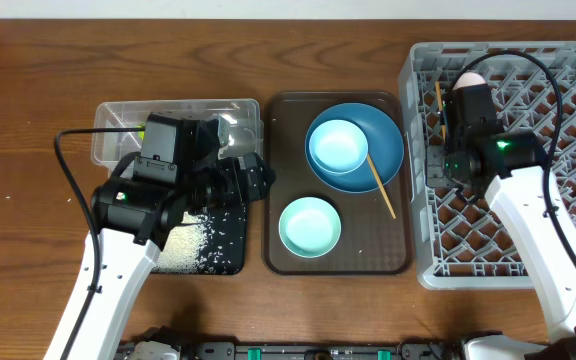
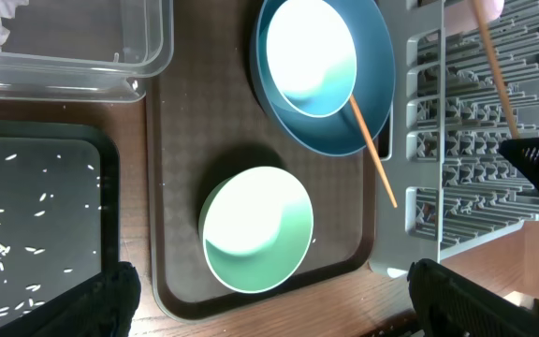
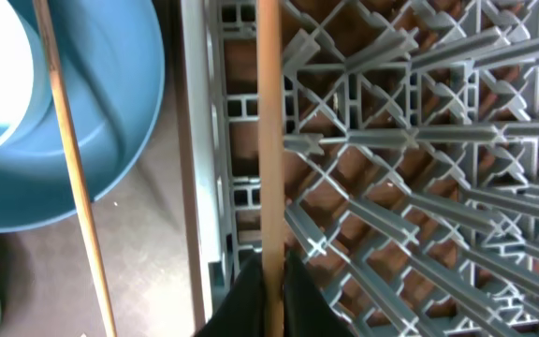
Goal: Sort waste into correct bins and load items into the dishwasher rack
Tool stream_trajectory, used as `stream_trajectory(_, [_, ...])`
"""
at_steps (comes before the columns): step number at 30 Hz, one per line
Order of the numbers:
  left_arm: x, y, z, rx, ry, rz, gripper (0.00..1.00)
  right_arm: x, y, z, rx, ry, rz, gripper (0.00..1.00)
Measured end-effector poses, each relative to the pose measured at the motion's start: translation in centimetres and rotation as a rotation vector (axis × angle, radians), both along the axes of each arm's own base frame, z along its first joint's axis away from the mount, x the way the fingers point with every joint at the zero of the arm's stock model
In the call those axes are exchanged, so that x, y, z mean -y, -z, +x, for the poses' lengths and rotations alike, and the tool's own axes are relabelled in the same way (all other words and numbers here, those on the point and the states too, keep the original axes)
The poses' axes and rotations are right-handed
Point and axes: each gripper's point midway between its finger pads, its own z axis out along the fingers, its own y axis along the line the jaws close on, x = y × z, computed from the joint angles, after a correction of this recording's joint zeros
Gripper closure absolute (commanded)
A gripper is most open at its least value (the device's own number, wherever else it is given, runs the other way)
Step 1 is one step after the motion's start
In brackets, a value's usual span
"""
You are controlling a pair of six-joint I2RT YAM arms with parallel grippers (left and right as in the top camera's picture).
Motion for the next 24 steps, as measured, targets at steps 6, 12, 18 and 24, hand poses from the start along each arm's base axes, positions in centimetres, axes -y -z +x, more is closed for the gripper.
stream_trajectory(6, [0.0, 0.0, 0.0, 0.000, 0.000, 0.000, 0.06, -0.1, 0.5, 0.1, -0.015, -0.007, -0.002, 0.65])
stream_trajectory(12, [0.0, 0.0, 0.0, 0.000, 0.000, 0.000, 0.05, -0.3, 0.6, -0.1, -0.026, -0.012, 0.015, 0.64])
stream_trajectory(18, [0.0, 0.0, 0.0, 0.000, 0.000, 0.000, 0.06, -2.6, 0.8, -0.5, -0.049, -0.055, 0.138, 0.64])
stream_trajectory(24, [0.0, 0.0, 0.0, 0.000, 0.000, 0.000, 0.06, -5.1, 0.8, -1.0, -0.068, -0.115, 0.219, 0.64])
